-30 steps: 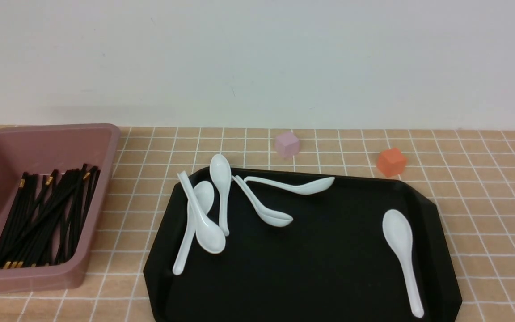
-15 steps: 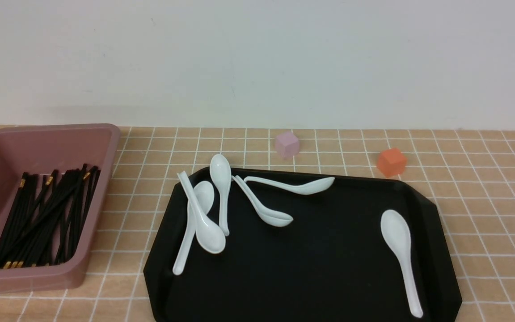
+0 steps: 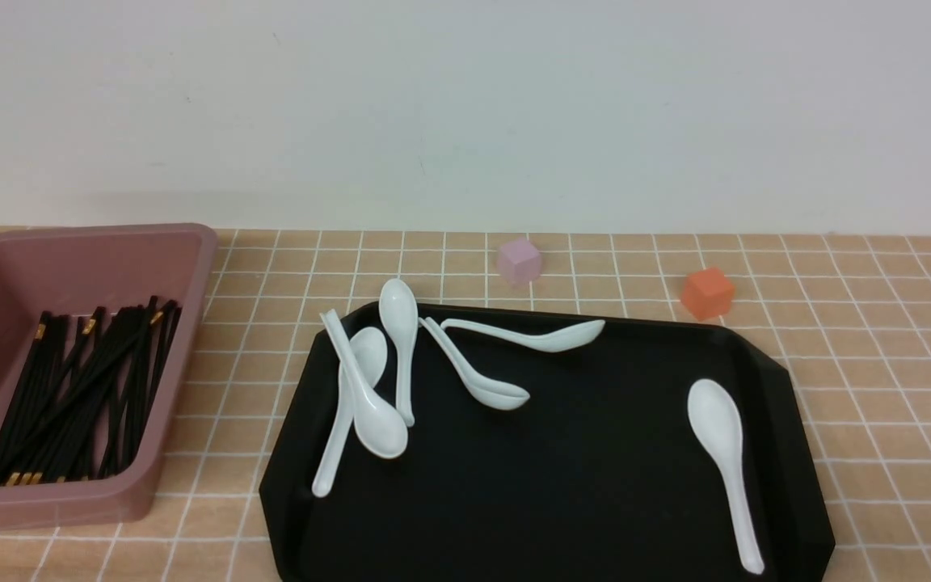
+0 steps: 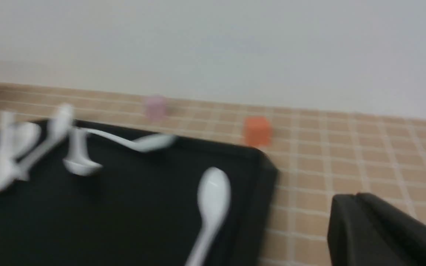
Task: On brown tablecloth take chopsticks from black tray and put them in box.
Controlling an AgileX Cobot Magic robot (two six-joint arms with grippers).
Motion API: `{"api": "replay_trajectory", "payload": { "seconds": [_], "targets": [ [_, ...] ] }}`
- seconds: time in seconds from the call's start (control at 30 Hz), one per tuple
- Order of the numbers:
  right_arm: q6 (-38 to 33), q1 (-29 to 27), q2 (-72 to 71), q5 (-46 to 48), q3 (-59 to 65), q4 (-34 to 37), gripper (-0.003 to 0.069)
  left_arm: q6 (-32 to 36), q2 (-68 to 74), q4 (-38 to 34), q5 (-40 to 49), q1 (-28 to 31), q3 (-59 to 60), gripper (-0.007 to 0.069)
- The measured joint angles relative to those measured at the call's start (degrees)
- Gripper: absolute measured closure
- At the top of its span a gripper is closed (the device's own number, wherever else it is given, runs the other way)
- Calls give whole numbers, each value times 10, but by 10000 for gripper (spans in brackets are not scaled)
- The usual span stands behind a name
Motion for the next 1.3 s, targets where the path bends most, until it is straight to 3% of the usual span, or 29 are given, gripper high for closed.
{"api": "replay_trajectory", "payload": {
  "seconds": [0.2, 0.33, 1.3],
  "targets": [
    [4, -65, -56, 8, 77, -9, 629, 0, 0, 0, 0, 0, 0, 386],
    [4, -79, -57, 61, 78, -11, 626, 0, 0, 0, 0, 0, 0, 386],
    [6, -81, -57, 78, 75, -12, 582, 0, 0, 0, 0, 0, 0, 386]
  ]
}}
